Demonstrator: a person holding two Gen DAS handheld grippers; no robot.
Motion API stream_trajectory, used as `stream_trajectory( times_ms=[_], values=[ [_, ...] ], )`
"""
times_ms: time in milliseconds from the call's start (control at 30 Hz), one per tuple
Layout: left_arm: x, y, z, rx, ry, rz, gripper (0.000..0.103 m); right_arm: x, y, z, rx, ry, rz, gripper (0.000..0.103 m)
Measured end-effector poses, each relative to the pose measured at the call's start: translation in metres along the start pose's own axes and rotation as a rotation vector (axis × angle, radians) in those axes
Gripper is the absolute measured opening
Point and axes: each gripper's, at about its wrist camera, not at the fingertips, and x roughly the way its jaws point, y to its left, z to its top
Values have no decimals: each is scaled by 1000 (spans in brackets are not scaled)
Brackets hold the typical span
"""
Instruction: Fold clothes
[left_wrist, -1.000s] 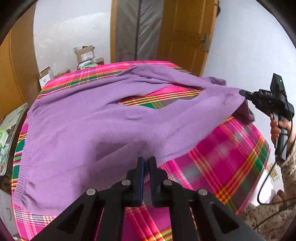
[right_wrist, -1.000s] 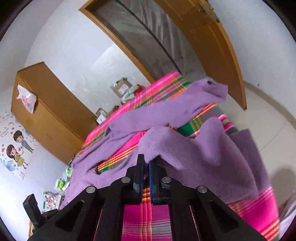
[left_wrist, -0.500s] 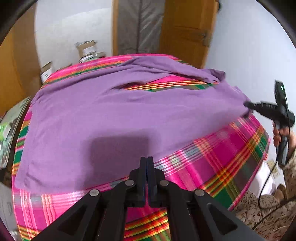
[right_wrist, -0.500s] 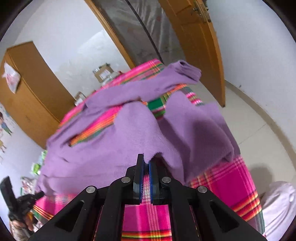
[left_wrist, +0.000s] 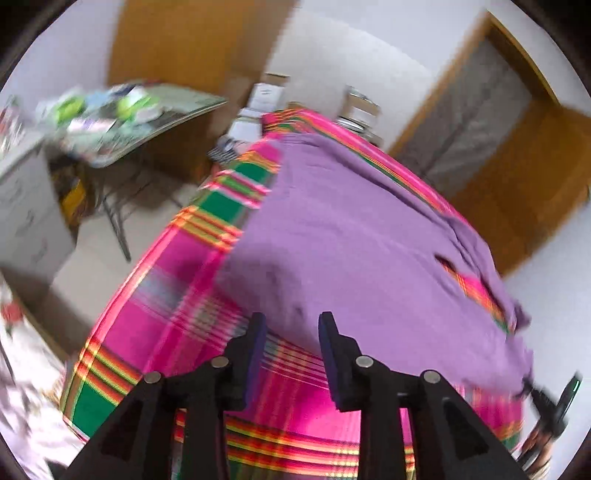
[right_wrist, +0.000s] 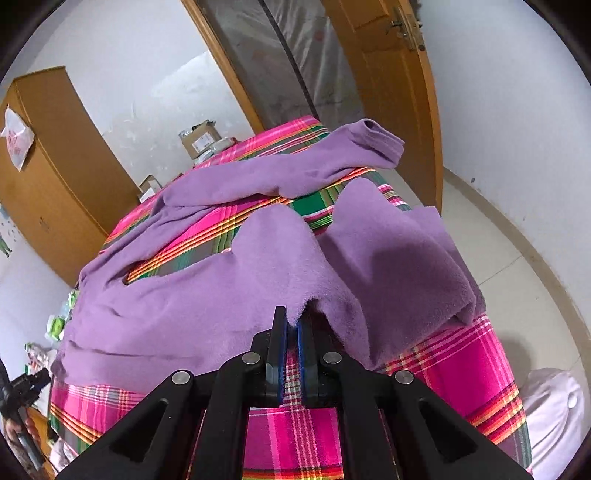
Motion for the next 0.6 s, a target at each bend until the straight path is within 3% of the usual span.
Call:
stream_trajectory(
  times_ms=[133, 367, 400, 467, 600],
  values=[
    [14, 25, 3, -153, 33, -91, 39, 1, 2, -1, 2, 0, -10, 5],
    [35, 39, 16, -303, 64, -149, 39, -1, 7, 0, 8, -7, -15, 5],
    [36, 40, 16, -318, 60, -157, 37, -2, 7, 0, 8, -10, -15, 5],
    [34, 41, 17, -320, 50, -140, 12, -2, 9, 1, 9, -11, -14, 5],
    [20, 43, 17, -305, -4, -149, 7, -7, 13, 2, -2, -21, -13, 5]
  ],
)
